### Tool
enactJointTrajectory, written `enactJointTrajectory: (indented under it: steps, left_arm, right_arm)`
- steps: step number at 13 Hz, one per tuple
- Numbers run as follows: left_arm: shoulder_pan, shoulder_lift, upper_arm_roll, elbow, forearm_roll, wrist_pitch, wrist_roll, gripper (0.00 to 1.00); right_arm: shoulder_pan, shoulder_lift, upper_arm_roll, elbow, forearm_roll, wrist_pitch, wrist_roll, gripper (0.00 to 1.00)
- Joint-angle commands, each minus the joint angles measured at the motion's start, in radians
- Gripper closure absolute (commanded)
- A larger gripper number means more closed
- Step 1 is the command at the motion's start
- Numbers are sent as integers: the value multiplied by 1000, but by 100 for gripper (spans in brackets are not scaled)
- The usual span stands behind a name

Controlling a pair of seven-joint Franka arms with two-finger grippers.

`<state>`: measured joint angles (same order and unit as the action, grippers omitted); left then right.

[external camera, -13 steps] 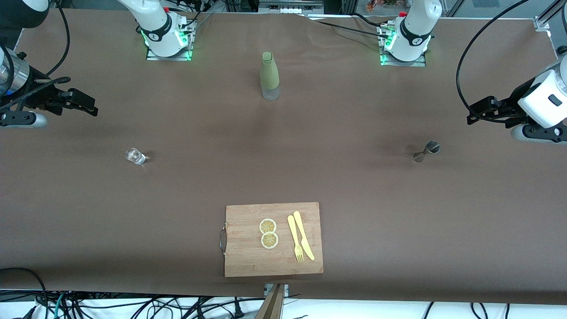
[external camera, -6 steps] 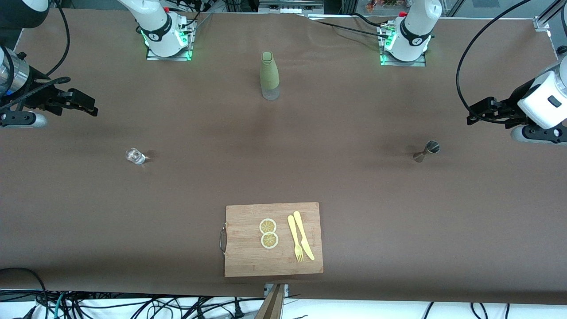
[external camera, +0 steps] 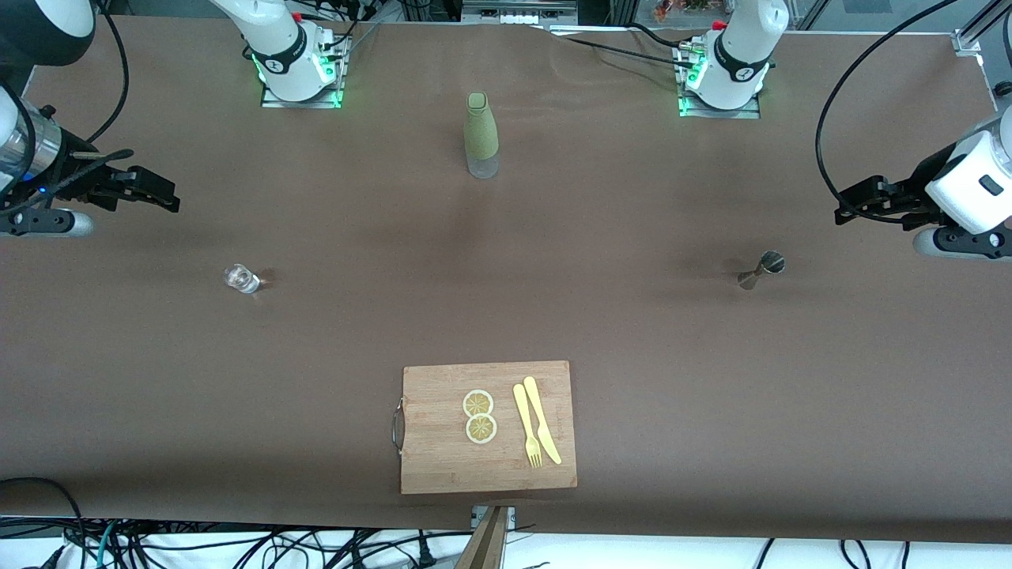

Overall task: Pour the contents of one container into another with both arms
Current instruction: 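Move the right gripper to the glass beaker while the left gripper reaches the jigger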

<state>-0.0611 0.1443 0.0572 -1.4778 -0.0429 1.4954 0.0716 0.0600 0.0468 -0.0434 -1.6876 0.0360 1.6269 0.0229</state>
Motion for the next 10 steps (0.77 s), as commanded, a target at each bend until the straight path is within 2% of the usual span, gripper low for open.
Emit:
enactJointTrajectory:
  steps: [1, 3, 5, 8, 10]
  left_arm:
    - [32, 35, 1, 25, 0, -17, 240, 0]
    - [70, 40, 4, 13, -5, -17, 390, 0]
    - [136, 66, 9, 10, -44, -14, 540, 0]
    - [164, 92, 142, -51, -225, -15, 816, 0]
    - [185, 112, 211, -128, -348, -11, 991, 0]
  right_arm:
    - [0, 15, 2, 3, 54, -15, -99, 0]
    - [-9, 31, -6, 2, 82, -19, -254, 0]
    - [-35, 45, -22, 2, 85, -68, -512, 0]
    - [-83, 94, -24, 2, 90, -59, -914, 0]
    - [-142, 140, -26, 2, 158, -58, -1078, 0]
